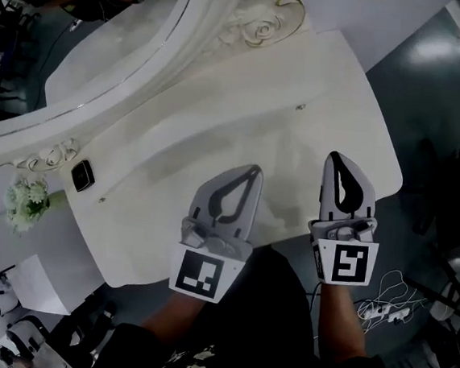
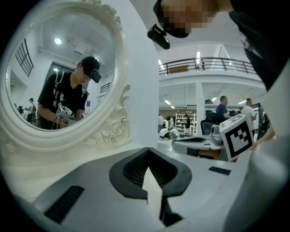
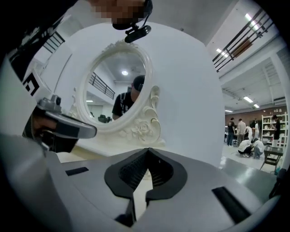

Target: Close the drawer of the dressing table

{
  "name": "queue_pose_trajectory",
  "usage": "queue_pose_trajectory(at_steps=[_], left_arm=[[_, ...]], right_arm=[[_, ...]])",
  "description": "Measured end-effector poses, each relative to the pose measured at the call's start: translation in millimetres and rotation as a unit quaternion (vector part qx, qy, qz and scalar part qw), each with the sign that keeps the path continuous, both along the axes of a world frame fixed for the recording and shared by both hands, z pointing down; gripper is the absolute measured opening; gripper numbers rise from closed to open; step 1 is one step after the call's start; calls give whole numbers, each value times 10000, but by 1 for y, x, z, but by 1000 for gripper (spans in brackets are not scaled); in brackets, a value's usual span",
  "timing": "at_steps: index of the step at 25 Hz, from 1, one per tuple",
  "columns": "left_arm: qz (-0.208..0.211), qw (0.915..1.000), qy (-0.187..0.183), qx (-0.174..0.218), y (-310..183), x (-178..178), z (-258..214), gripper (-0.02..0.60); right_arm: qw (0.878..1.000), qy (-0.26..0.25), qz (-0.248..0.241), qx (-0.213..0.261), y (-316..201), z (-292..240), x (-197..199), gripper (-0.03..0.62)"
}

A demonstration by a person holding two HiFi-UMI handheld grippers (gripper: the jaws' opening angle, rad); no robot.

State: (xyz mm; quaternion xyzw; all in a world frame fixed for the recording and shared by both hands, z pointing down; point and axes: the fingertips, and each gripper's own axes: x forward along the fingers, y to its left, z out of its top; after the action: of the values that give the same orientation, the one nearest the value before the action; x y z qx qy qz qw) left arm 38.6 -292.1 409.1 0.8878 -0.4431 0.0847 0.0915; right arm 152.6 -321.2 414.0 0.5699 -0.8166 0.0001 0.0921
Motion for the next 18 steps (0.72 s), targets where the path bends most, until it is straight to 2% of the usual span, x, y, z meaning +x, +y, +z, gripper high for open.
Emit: queue_pose_trajectory(at_steps=[3,5,9,11,14,18], left_arm=[[-7,9999,6,166,13,0,-19,2],[-64,9995,17,293,21,-4,-33,2],[-229,9976,40,654,29,-15,-62,2],[-285,9966,74,770,36,-19,-77,2],[-329,9947,66,968,46,-25,-97,2],[-371,9917,82,1230,57,-32,-121,2]], right_arm=[[9987,-477,-109,113,21,-26,-6,-2],[9980,-601,-173,107,35,-39,-8,-2],[9981,-453,-331,264,56,-68,-14,-2],[9983,-316,-268,407,65,-83,-12,-2],[9971,-365,-107,662,73,-104,-2,-3],[9964,-349,-36,778,85,-124,5,-3]])
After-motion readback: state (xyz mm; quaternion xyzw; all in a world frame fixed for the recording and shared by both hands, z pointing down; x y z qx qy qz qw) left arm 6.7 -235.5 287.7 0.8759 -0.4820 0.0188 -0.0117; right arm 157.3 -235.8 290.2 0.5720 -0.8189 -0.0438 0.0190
